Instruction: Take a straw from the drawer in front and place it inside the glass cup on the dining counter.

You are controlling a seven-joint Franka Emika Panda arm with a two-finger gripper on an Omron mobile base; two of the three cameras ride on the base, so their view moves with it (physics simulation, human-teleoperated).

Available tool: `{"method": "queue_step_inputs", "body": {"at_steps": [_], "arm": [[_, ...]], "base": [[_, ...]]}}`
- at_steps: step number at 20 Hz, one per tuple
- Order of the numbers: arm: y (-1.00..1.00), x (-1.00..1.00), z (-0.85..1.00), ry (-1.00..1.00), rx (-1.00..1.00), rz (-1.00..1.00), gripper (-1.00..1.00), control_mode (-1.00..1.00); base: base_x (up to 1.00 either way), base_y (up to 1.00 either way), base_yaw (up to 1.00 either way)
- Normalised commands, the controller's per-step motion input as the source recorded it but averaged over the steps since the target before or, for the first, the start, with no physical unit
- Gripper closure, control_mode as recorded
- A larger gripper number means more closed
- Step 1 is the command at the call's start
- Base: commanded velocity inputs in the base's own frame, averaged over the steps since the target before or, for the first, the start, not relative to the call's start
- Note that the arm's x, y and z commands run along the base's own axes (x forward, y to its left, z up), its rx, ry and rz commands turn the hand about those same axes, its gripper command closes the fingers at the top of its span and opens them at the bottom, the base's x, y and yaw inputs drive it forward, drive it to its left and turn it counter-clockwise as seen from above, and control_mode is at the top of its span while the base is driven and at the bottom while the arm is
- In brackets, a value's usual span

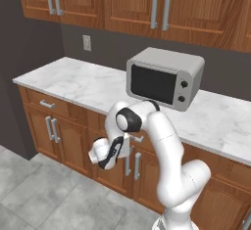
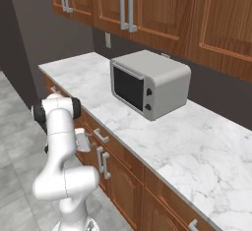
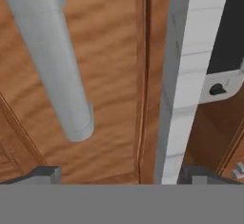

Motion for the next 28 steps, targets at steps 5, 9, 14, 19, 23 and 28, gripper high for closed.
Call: {"method": "queue_step_inputs", "body": {"at_steps": [5,9,14,19,23,28], "arm": [[-0.13,0.26,-0.28,0.00,0.00,0.01,-1.00,-1.00],[-0.06,0.23,-0.29,0.00,0.00,0.05,-1.00,-1.00],[0.00,0.15,-0.24,0.00,0.00,0.16,-1.00,-1.00],[0.00,0.12,-0.06,-0.04,0.00,0.23,-1.00,-1.00],[0.00,0.12,0.00,-0.08,0.00,0.16,-1.00,-1.00],[0.00,0.03,0.00,-0.09,0.00,0.08,-1.00,-1.00]], "base": [[0.00,0.00,0.00],[0.00,0.00,0.00],[0.00,0.00,0.00],[0.00,0.00,0.00],[0.00,0.00,0.00],[0.00,0.00,0.00]]}}
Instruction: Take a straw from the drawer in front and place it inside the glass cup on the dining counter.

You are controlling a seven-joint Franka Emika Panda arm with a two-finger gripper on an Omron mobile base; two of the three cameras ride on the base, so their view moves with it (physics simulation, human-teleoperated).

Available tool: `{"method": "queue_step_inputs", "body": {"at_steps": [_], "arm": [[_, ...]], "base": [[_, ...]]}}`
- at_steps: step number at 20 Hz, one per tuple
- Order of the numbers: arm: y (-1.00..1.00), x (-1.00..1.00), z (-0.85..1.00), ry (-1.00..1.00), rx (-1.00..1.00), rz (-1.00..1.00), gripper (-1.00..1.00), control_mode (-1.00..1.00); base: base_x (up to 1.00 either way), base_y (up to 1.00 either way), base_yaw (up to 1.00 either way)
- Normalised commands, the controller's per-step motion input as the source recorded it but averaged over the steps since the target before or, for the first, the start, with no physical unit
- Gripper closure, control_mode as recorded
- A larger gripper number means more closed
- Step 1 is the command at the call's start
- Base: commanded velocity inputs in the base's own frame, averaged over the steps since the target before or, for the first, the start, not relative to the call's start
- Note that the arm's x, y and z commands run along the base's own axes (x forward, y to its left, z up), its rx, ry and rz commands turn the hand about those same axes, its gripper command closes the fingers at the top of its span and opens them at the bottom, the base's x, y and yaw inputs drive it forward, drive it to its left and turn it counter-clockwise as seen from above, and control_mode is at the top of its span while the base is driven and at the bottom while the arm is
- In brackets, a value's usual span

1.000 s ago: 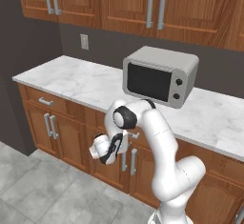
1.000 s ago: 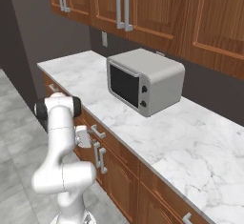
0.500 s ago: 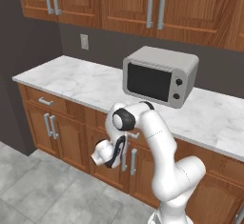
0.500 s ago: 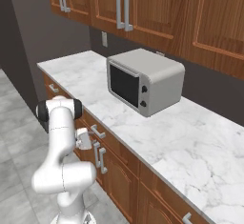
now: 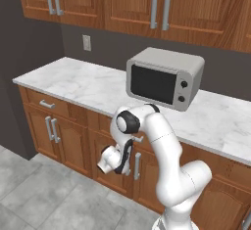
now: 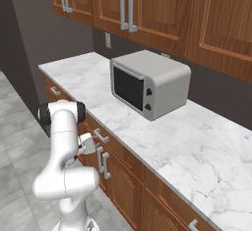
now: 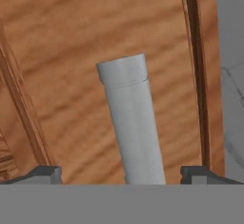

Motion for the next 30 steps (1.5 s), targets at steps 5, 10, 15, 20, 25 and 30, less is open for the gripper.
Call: {"method": "queue_step_inputs", "body": {"at_steps": [5,10,15,20,25,30], "arm": [[0.00,0.03,0.01,-0.06,0.00,0.02,-1.00,-1.00],[0.00,0.00,0.14,-0.03,0.00,0.00,-1.00,-1.00],[0.00,0.00,0.34,0.00,0.00,0.00,-1.00,-1.00],[0.00,0.05,0.26,0.07,0.00,0.00,-1.00,-1.00],[-0.10,0.18,0.01,0.12,0.00,0.00,-1.00,-1.00],[-0.02,0.05,-0.15,0.18,0.00,0.02,-1.00,-1.00]], "base": [[0.00,0.00,0.00],[0.00,0.00,0.00],[0.00,0.00,0.00],[0.00,0.00,0.00],[0.00,0.00,0.00],[0.00,0.00,0.00]]}}
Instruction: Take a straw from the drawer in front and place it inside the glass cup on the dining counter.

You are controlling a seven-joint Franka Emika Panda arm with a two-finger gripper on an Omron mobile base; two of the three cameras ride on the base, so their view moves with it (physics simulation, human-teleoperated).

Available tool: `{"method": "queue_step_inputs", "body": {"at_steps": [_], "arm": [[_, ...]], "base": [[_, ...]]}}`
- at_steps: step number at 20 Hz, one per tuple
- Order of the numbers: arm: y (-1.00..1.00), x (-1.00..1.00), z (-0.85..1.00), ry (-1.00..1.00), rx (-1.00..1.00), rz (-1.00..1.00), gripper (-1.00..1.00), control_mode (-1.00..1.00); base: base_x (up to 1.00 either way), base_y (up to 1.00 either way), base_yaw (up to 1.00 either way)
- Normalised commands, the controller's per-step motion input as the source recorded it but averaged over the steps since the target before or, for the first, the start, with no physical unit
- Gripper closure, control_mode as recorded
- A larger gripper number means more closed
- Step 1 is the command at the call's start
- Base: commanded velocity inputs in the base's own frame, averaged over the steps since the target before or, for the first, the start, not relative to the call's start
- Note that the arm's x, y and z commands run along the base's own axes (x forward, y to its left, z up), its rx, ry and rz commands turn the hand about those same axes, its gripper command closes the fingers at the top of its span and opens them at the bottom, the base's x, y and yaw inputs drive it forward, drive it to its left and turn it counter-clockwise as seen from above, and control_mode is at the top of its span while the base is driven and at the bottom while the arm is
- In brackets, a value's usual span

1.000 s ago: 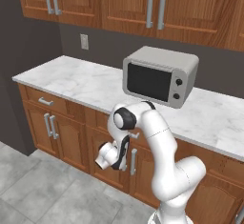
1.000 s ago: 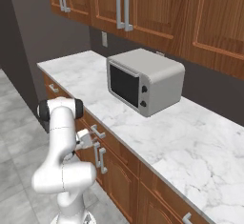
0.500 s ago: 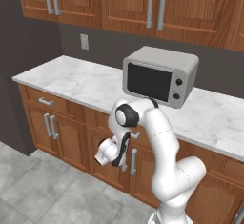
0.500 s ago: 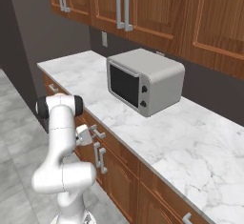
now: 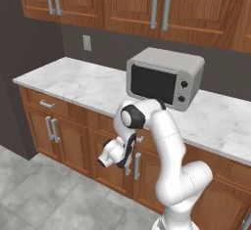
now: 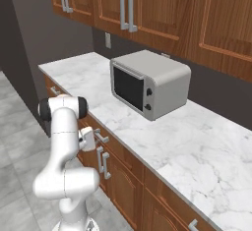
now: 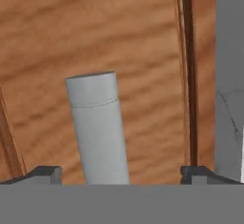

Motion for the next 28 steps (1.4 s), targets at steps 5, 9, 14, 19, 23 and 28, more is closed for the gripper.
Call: {"method": "queue_step_inputs", "body": {"at_steps": [5,9,14,19,23,28], "arm": [[0.00,0.05,-0.33,0.10,0.00,0.02,-1.00,-1.00],[0.00,0.21,-0.18,0.01,0.00,0.00,-1.00,-1.00],[-0.02,0.35,-0.09,0.00,0.00,0.00,-1.00,-1.00],[-0.03,0.36,-0.03,0.00,0.00,0.00,1.00,-1.00],[0.00,0.04,-0.01,0.00,0.00,0.00,1.00,-1.00],[0.10,-0.43,0.00,0.00,0.00,0.00,1.00,-1.00]], "base": [[0.00,0.00,0.00],[0.00,0.00,0.00],[0.00,0.00,0.00],[0.00,0.00,0.00],[0.00,0.00,0.00],[0.00,0.00,0.00]]}}
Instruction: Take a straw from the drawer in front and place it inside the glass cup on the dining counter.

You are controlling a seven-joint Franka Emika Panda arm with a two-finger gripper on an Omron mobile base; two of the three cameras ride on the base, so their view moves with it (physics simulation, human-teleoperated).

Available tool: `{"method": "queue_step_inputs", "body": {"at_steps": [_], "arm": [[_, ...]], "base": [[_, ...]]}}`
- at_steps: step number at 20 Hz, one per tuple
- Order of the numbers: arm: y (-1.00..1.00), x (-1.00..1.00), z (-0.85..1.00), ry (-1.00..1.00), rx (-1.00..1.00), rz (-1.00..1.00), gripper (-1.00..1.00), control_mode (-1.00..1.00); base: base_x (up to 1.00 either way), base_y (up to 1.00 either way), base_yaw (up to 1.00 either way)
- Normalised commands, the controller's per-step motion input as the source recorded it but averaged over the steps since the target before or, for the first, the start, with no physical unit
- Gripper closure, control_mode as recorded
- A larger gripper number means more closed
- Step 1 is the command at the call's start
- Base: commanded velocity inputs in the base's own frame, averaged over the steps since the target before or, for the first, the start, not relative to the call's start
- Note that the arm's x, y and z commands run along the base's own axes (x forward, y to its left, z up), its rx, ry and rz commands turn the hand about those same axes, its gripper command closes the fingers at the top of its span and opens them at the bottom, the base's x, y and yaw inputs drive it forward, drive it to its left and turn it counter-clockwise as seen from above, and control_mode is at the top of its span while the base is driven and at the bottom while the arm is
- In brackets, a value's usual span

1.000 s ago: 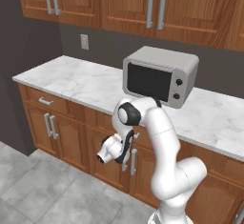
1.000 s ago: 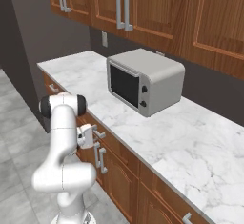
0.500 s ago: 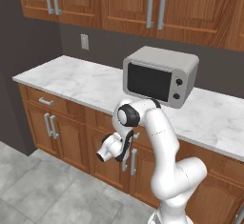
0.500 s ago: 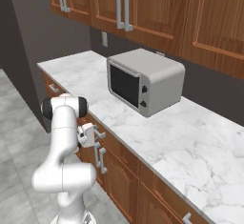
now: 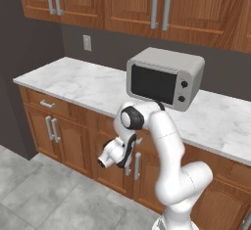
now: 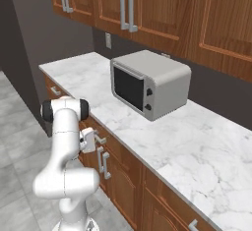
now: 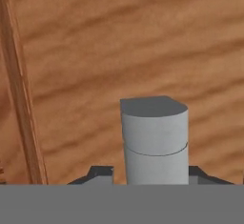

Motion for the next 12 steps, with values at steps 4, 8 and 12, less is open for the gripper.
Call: {"method": "queue_step_inputs", "body": {"at_steps": [4,8,12], "arm": [[0.29,-0.76,0.00,0.00,0.00,0.00,1.00,-1.00],[0.40,-0.93,0.00,0.00,0.00,0.00,1.00,-1.00],[0.42,-1.00,0.00,0.00,0.00,-0.01,1.00,-1.00]], "base": [[0.00,0.00,0.00],[0.00,0.00,0.00],[0.00,0.00,0.00]]}}
